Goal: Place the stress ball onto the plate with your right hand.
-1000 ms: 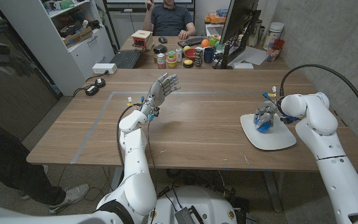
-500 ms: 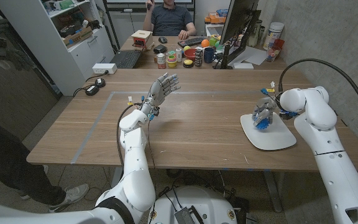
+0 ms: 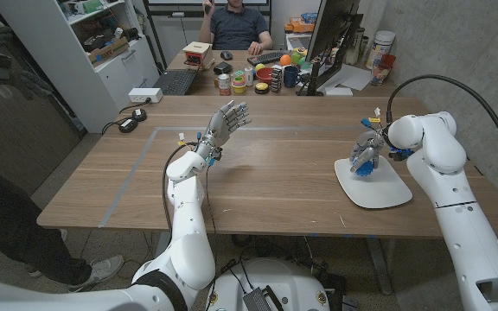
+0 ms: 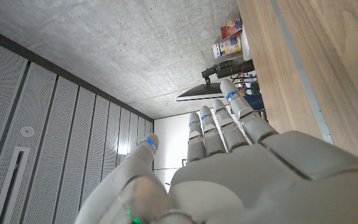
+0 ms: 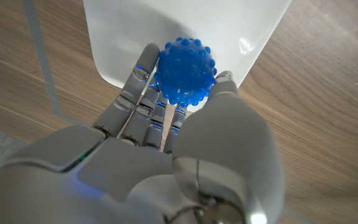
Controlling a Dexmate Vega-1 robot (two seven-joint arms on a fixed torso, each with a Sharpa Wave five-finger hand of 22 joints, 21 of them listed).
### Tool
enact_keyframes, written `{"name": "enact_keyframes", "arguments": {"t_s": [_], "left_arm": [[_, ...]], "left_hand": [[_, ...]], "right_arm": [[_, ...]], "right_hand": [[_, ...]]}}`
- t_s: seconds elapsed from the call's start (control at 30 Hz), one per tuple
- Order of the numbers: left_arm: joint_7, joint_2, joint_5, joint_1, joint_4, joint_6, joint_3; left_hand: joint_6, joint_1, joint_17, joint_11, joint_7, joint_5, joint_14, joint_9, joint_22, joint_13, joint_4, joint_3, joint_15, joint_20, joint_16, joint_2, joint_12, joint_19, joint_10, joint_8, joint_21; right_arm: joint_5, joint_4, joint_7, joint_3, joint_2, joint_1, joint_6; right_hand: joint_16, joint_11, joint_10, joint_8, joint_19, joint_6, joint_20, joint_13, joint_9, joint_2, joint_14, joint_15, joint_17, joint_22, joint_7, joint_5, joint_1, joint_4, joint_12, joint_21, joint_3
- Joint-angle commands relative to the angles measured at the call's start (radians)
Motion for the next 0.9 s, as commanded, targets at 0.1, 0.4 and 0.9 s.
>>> {"name": "enact_keyframes", "arguments": {"t_s": [0.1, 0.4, 0.9], "left_arm": [[-0.002, -0.007, 0.006, 0.007, -0.017, 0.003, 0.003], [-0.005, -0.013, 0.006, 0.018, -0.040, 0.011, 0.006], [-0.006, -0.017, 0.004, 0.027, -0.058, 0.014, 0.011]], "left_hand": [[0.007, -0.005, 0.002, 0.003, 0.003, 0.008, -0.002, 0.004, 0.004, 0.004, 0.002, -0.004, -0.019, -0.004, 0.003, 0.001, 0.004, 0.008, 0.003, 0.007, -0.003], [0.007, -0.005, 0.002, 0.003, 0.002, 0.008, -0.002, 0.004, 0.004, 0.004, 0.002, -0.005, -0.019, -0.004, 0.002, 0.001, 0.004, 0.008, 0.003, 0.007, -0.005], [0.008, -0.006, 0.002, 0.005, 0.003, 0.008, -0.002, 0.004, 0.004, 0.004, 0.002, -0.007, -0.019, -0.004, 0.002, 0.000, 0.004, 0.008, 0.002, 0.007, -0.008]], "right_arm": [[-0.021, 0.013, 0.067, -0.014, -0.006, 0.024, -0.010], [-0.027, -0.006, 0.075, -0.010, -0.007, 0.021, -0.009], [-0.027, -0.059, 0.057, 0.024, -0.003, 0.014, -0.006]], "right_hand": [[0.005, -0.007, -0.054, -0.006, -0.022, -0.029, -0.139, -0.007, 0.001, -0.004, -0.057, -0.113, 0.002, -0.003, -0.011, 0.013, -0.021, 0.009, -0.023, -0.024, -0.019], [0.008, -0.016, -0.107, -0.013, -0.041, -0.066, -0.130, -0.018, 0.001, -0.015, -0.111, -0.099, 0.002, -0.007, -0.028, 0.020, -0.047, 0.019, -0.048, -0.060, -0.041], [0.015, -0.019, -0.101, -0.008, -0.060, -0.070, -0.109, -0.026, 0.000, -0.016, -0.128, -0.098, 0.001, -0.010, -0.029, 0.026, -0.065, 0.028, -0.048, -0.096, -0.055]]}}
